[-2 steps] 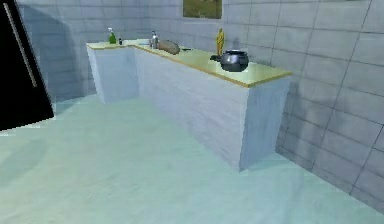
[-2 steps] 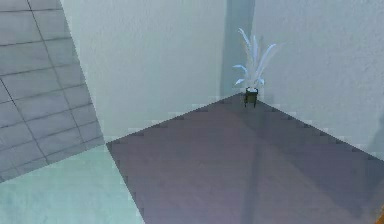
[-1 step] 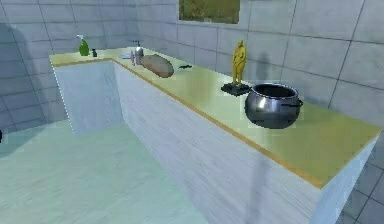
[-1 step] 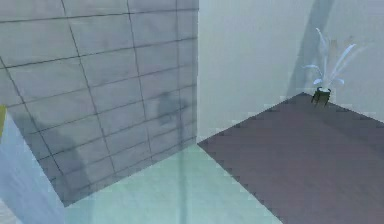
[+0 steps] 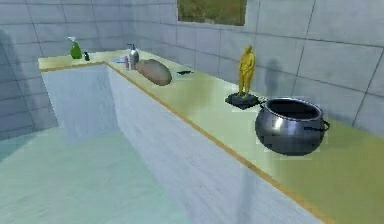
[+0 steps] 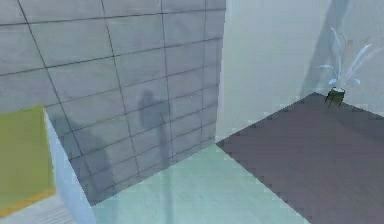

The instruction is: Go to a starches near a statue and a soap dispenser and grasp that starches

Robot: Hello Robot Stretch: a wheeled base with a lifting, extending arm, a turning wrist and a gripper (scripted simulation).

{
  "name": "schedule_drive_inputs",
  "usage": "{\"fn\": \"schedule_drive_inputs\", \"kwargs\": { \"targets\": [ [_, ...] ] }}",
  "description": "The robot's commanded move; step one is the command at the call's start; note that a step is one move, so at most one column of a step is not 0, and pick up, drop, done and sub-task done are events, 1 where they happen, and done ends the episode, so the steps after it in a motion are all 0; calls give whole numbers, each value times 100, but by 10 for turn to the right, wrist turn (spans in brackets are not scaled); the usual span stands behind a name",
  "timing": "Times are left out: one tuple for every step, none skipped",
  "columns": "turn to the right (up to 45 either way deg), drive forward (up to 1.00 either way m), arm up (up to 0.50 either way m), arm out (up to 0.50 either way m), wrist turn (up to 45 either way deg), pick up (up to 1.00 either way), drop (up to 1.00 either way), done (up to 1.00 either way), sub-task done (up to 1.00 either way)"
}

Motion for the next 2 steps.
{"fn": "schedule_drive_inputs", "kwargs": {
  "targets": [
    [-330,0,0,0,0,0,0,0,0],
    [0,100,0,0,0,0,0,0,0]
  ]
}}
